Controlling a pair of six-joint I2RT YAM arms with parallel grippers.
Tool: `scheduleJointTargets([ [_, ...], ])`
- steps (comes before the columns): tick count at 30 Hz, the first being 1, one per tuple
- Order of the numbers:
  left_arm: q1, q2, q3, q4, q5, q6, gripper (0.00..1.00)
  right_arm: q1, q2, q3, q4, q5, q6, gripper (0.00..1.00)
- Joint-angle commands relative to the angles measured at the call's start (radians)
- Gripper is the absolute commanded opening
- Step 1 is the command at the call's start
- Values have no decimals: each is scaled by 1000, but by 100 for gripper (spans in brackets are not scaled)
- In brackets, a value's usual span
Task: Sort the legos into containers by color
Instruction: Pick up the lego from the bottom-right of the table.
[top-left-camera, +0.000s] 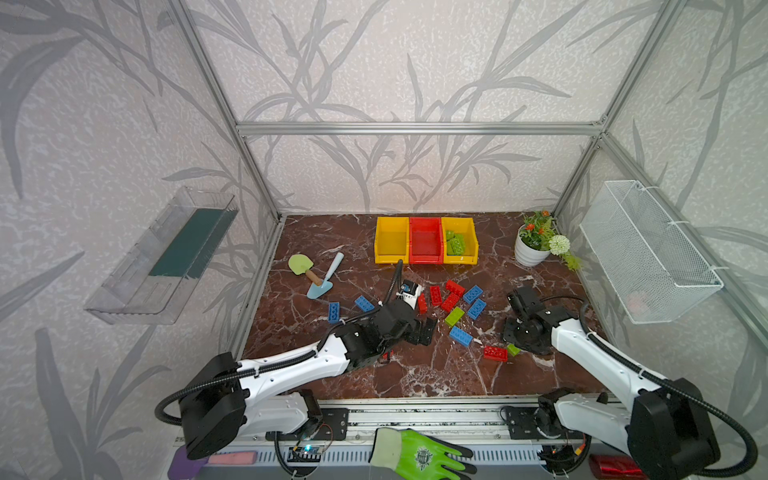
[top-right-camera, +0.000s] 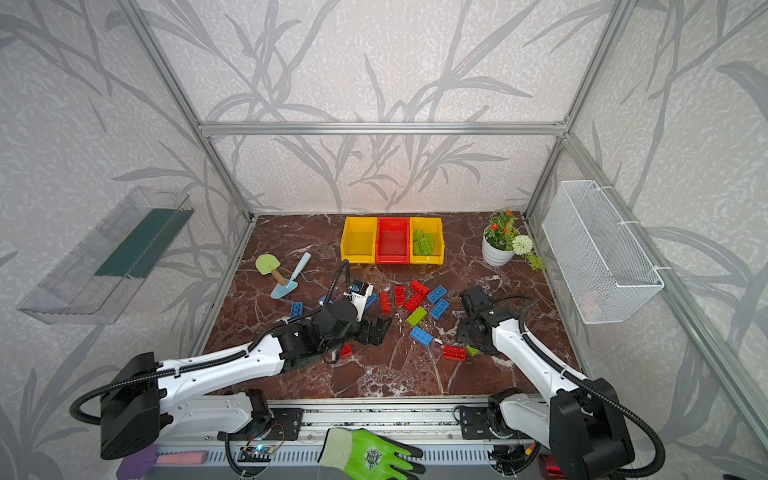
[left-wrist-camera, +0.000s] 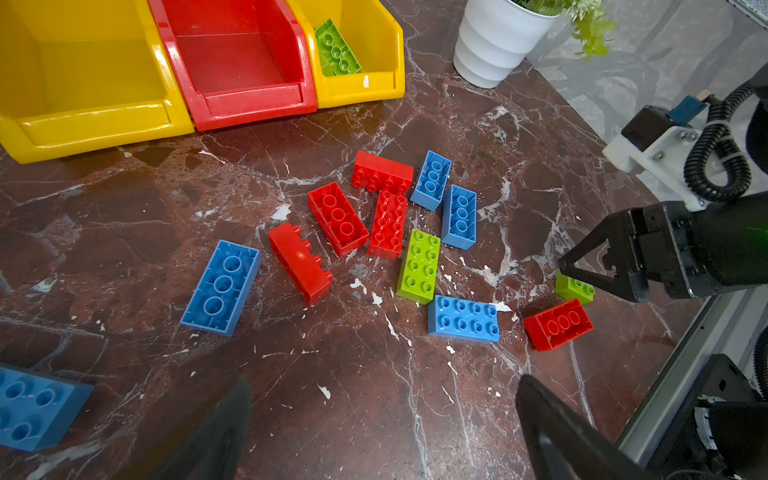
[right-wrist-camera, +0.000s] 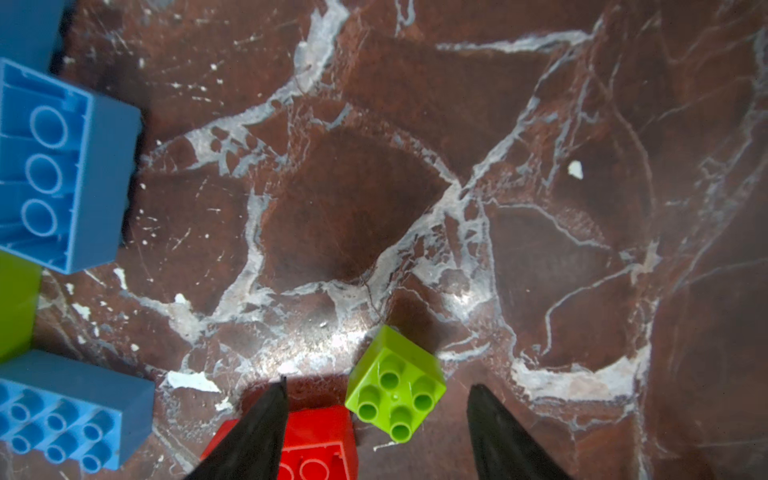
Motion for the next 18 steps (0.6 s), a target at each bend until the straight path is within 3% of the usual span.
scheduleJointTargets([
  [1, -3, -31, -11, 13, -15, -9, 99, 5, -20, -31, -8, 10, 63, 70],
  [18, -3, -64, -44, 15, -24, 0, 99, 5, -24, -106, 86, -18, 172, 66],
])
